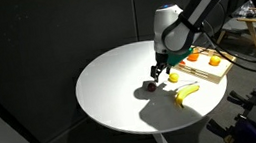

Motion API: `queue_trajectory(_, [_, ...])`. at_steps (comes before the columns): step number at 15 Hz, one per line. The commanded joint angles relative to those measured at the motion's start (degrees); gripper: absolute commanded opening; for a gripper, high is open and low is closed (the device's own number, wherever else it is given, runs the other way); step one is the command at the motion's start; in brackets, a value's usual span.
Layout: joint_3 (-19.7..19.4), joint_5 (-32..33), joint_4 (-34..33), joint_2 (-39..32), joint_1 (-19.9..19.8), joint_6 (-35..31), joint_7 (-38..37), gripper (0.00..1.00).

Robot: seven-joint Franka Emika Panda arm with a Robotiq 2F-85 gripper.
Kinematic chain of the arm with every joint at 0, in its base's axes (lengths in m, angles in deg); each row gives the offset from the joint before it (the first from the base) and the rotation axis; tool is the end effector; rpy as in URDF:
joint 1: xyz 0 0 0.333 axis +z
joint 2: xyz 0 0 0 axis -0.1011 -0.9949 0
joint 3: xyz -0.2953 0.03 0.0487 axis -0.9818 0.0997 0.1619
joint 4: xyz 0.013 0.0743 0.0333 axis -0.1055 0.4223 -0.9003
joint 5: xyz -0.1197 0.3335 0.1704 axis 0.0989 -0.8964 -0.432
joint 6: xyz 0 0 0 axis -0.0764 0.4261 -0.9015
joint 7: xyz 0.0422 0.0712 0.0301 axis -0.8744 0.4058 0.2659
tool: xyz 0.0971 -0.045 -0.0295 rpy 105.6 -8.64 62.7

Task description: Put the lemon in the box

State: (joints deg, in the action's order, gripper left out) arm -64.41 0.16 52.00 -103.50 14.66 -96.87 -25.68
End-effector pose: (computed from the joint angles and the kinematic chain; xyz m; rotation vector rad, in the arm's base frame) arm 0.5404 0.0993 0.1799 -3.1370 0.0582 -0.0692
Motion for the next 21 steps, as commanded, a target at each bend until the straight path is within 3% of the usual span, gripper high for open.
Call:
queue_trajectory(1, [-1.8, 1.6, -1.9, -1.7, 1.2, -0.9, -1.5, 1.0])
queue_trajectory(10, [-6.9, 1.7, -2.2, -1.5, 2.9, -1.6, -8.6, 1.0])
queue_trajectory(21, [-16.2, 6.5, -1.4, -1.1, 6.5, -0.3, -27.7, 1.0])
